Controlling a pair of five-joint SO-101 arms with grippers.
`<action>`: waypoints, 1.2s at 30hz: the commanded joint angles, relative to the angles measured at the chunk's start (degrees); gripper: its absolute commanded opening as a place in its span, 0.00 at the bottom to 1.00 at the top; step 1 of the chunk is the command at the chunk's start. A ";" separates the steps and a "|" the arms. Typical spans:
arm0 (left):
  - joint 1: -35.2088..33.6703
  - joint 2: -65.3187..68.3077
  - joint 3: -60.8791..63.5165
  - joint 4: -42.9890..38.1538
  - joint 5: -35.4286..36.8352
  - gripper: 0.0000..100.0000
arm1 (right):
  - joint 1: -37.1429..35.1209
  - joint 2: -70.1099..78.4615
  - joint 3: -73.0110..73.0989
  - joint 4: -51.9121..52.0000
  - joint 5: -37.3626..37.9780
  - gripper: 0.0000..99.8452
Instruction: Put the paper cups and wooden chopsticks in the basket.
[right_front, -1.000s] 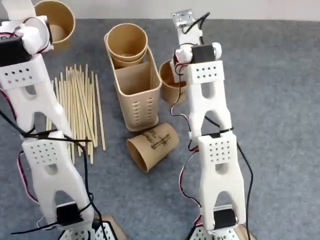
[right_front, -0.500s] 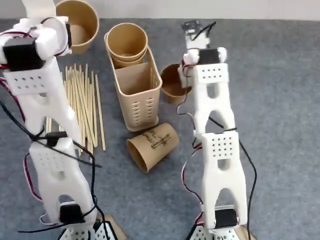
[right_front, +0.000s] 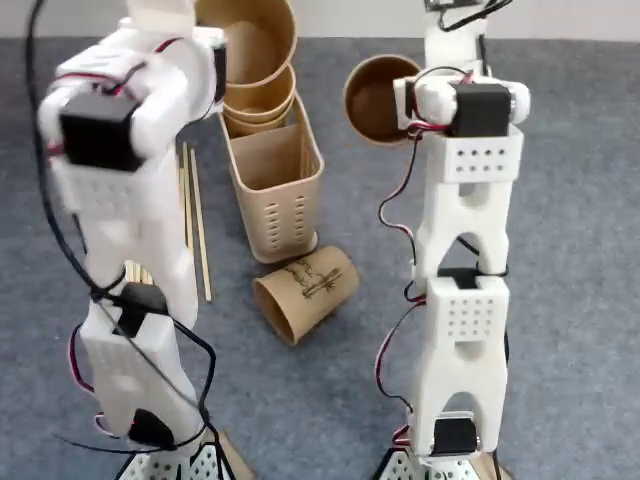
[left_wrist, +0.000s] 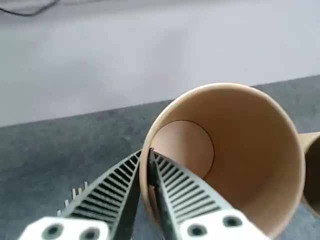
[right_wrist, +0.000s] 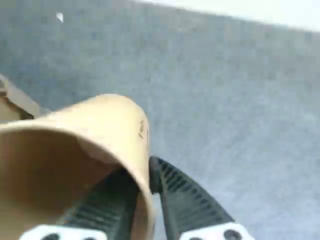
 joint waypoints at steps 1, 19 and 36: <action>0.48 1.10 8.66 -8.79 0.53 0.00 | -2.77 -9.36 2.15 0.48 0.44 0.00; -3.12 8.04 7.34 -5.71 0.26 0.22 | -14.02 -18.07 3.12 -9.19 0.09 0.00; -7.96 8.40 -1.45 -6.59 0.09 0.23 | -18.59 -14.81 7.34 -14.73 0.18 0.00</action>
